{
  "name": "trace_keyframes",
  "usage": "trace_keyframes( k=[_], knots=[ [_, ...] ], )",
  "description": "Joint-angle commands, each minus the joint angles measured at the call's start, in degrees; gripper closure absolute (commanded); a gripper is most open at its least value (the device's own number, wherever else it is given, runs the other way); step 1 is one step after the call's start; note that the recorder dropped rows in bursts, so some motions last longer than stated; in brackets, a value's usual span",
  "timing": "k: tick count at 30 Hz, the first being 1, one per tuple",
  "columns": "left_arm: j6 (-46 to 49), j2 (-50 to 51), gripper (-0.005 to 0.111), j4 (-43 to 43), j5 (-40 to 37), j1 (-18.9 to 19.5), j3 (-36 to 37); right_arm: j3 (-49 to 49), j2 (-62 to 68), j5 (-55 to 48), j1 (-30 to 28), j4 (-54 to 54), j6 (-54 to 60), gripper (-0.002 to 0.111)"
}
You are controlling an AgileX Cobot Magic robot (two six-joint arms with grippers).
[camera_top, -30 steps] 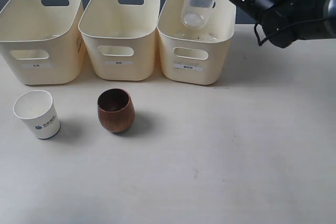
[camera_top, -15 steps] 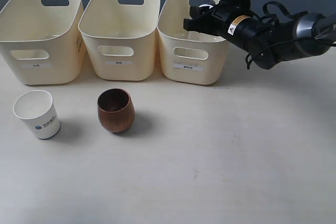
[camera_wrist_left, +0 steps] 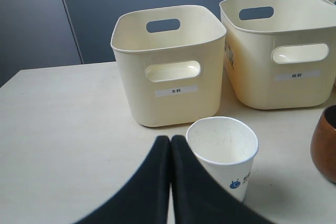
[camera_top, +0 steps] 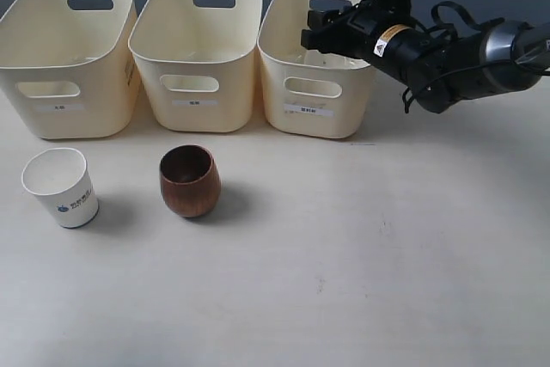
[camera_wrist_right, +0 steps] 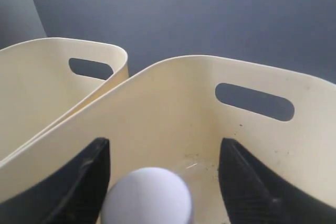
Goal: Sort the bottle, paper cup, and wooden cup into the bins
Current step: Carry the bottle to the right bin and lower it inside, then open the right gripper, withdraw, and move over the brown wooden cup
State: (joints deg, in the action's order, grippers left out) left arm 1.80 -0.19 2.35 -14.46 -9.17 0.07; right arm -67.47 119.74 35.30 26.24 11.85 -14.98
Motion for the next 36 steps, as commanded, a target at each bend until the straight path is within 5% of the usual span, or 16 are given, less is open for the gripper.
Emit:
trace_keyframes(
  k=[1, 13, 17, 22, 36],
  knots=[
    [-0.2, 0.2, 0.107, -0.1, 0.8, -0.1, -0.1, -0.3, -2.6, 1.6, -0.3, 0.5, 0.3, 0.05],
    [-0.2, 0.2, 0.107, -0.1, 0.8, -0.1, -0.1, -0.3, -19.1, -11.0, 5.2, 26.3, -3.0, 0.05],
    [-0.2, 0.2, 0.107, -0.1, 0.8, -0.1, -0.1, -0.3, -22.3, -13.7, 9.9, 57.1, -23.4, 0.05],
    [-0.2, 0.2, 0.107, -0.1, 0.8, -0.1, -0.1, -0.3, -22.8, -2.9, 14.0, 86.8, -51.3, 0.05],
    [-0.2, 0.2, 0.107, -0.1, 0.8, -0.1, -0.1, -0.2, -12.4, -4.4, 21.9, 88.1, -55.3, 0.051]
  ],
)
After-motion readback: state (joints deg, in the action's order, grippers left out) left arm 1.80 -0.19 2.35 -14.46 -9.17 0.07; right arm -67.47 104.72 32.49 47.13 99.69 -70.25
